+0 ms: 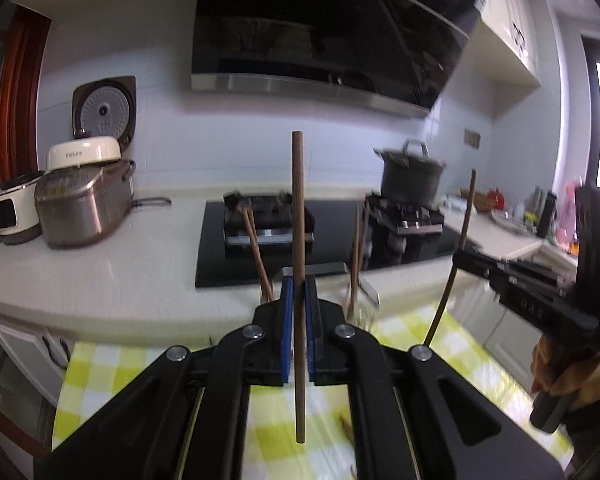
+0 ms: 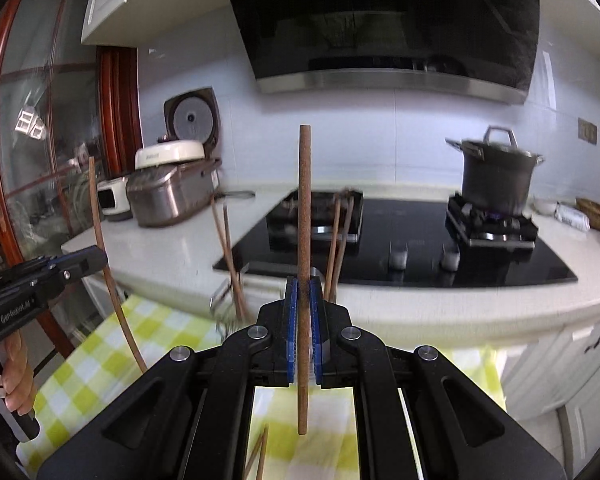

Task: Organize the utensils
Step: 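Carry both chopsticks upright to the wire rack and lower them in, then open both tools and pull back toward the table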

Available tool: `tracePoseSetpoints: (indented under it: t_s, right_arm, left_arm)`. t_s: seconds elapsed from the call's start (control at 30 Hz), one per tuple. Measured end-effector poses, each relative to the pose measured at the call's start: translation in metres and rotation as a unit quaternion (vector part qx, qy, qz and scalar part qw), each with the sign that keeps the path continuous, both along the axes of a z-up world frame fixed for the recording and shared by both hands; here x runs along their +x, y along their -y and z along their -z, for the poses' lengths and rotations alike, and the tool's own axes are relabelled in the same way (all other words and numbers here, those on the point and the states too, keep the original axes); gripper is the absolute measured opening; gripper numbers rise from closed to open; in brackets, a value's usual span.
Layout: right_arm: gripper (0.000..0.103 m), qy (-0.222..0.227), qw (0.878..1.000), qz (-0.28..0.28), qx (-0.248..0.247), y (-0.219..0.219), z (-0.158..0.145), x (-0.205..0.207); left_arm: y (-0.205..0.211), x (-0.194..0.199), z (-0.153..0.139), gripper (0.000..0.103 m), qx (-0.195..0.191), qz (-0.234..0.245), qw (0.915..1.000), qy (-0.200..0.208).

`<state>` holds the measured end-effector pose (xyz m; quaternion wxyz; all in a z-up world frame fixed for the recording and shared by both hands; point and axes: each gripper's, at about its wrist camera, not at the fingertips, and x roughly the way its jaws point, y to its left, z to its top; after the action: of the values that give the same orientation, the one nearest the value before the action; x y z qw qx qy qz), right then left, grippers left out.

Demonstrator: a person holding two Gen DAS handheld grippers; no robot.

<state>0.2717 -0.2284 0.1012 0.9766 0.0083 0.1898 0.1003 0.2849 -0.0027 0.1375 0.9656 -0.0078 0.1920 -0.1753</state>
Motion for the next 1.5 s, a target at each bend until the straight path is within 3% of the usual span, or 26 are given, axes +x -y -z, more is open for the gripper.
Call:
tracePoseSetpoints:
  t_s: [0.23, 0.47, 0.7, 1.03, 1.33, 1.37, 1.4, 1.43, 1.5]
  right_arm:
    - [0.008, 0.029, 1.000, 0.002, 0.005, -0.001, -0.034, 0.039]
    - [0.008, 0.034, 0.999, 0.008, 0.021, 0.001, -0.037, 0.083]
    - [0.008, 0.010, 1.000, -0.002, 0.021, -0.001, 0.002, 0.111]
    - [0.008, -0.049, 0.998, -0.019, 0.018, -0.003, 0.063, 0.129]
    - [0.011, -0.069, 0.997, -0.012, 0.013, -0.005, 0.078, 0.128]
    - [0.013, -0.069, 0.997, -0.013, 0.014, -0.004, 0.078, 0.126]
    - [0.024, -0.069, 0.997, -0.012, 0.014, -0.003, 0.076, 0.124]
    - [0.046, -0.068, 0.998, -0.012, 0.016, -0.002, 0.075, 0.123]
    - [0.072, -0.055, 0.998, -0.010, 0.022, 0.002, 0.070, 0.114]
  left_arm:
    - [0.007, 0.050, -0.042, 0.006, -0.021, -0.026, 0.9989, 0.034]
    - [0.013, 0.101, -0.050, 0.006, -0.048, -0.050, 0.9965, 0.048]
    - [0.013, 0.133, 0.000, 0.006, -0.051, -0.073, 0.9955, 0.031]
    - [0.026, 0.149, 0.066, 0.006, -0.032, -0.061, 0.9975, -0.013]
    - [0.023, 0.150, 0.106, 0.008, -0.026, -0.074, 0.9953, -0.057]
    - [0.022, 0.149, 0.107, 0.013, -0.025, -0.076, 0.9951, -0.058]
    - [0.021, 0.147, 0.107, 0.022, -0.022, -0.082, 0.9947, -0.057]
    - [0.019, 0.144, 0.106, 0.027, -0.025, -0.083, 0.9947, -0.055]
    - [0.016, 0.137, 0.103, 0.047, -0.028, -0.088, 0.9945, -0.050]
